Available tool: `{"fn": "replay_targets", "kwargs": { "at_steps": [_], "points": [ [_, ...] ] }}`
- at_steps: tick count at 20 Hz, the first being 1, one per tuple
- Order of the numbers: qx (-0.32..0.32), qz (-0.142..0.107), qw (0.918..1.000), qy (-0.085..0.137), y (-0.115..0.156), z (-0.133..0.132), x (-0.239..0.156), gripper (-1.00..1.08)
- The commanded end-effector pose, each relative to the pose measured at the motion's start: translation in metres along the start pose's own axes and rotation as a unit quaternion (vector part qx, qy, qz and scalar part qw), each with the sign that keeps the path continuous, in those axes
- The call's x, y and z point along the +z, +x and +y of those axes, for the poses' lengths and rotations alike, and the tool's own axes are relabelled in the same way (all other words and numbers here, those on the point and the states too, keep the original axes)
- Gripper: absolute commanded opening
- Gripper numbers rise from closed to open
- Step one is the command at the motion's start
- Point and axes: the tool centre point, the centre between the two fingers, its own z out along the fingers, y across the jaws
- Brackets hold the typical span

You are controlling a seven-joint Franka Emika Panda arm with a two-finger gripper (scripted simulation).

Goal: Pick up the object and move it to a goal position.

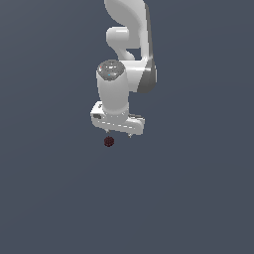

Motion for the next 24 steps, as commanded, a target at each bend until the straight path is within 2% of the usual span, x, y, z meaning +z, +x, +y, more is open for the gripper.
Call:
{"fn": "replay_targets", "kwargs": {
  "at_steps": [1,5,9,17,24],
  "points": [
    [0.033,0.0,0.9995,0.001,-0.001,0.005,0.008,1.0],
    [0.097,0.002,0.9953,0.002,-0.005,0.016,0.022,1.0],
    [0.164,0.003,0.9865,0.002,-0.009,0.028,0.036,1.0],
    [0.287,0.008,0.958,0.001,-0.018,0.051,0.062,1.0],
    [0.353,0.012,0.9356,-0.001,-0.023,0.065,0.075,1.0]
  ]
}}
